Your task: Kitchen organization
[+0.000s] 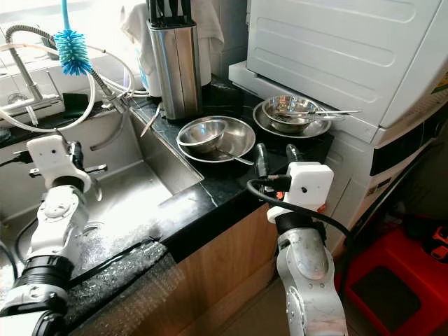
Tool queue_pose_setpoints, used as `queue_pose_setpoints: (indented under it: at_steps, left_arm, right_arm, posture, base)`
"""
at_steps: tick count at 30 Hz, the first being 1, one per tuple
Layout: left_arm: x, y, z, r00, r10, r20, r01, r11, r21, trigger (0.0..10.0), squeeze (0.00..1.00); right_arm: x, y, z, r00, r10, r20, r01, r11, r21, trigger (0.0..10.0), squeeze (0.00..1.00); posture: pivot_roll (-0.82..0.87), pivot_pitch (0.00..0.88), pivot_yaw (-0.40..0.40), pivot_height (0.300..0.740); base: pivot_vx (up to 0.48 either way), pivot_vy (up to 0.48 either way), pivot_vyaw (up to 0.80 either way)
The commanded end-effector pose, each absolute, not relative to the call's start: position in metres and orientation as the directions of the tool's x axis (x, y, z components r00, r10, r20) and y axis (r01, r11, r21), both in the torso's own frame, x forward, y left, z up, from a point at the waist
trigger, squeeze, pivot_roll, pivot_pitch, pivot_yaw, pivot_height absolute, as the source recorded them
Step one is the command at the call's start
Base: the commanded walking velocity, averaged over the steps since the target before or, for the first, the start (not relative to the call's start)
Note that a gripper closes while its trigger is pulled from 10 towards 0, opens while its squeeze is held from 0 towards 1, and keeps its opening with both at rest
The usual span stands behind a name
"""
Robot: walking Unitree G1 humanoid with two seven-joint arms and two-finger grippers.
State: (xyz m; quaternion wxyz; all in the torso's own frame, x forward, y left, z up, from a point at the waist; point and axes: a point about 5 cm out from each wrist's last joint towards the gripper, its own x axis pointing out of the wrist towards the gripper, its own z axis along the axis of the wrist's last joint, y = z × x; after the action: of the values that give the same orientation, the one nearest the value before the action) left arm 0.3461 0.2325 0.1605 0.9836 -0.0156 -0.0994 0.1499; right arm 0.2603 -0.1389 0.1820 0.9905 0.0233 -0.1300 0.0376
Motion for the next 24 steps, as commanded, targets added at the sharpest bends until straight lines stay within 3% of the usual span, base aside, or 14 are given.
queue_pose_setpoints:
  at_steps: [1, 12, 24]
  left_arm:
    - [0.345, 0.236, 0.171, 0.928, 0.284, 0.243, -0.282, 0.959, -0.042, 10.0, 0.0]
    - [0.334, 0.243, 0.201, 0.926, 0.13, 0.354, -0.139, 0.99, -0.001, 10.0, 0.0]
    - [0.322, 0.247, 0.201, 0.94, 0.004, 0.341, -0.052, 0.99, 0.131, 10.0, 0.0]
  right_arm:
    - [0.258, -0.14, 0.192, 0.951, 0.06, 0.305, -0.075, 0.997, 0.037, 10.0, 0.0]
    - [0.254, -0.144, 0.192, 0.949, 0.049, 0.311, -0.064, 0.997, 0.038, 10.0, 0.0]
    - [0.251, -0.147, 0.194, 0.946, 0.049, 0.321, -0.062, 0.998, 0.03, 10.0, 0.0]
  posture:
    - [-0.22, 0.008, 0.018, 0.74]
    - [-0.22, 0.0, 0.019, 0.74]
    - [-0.23, 0.0, 0.026, 0.74]
  base:
    - [0.0, 0.0, 0.0]
    - [0.0, 0.0, 0.0]
    - [0.0, 0.0, 0.0]
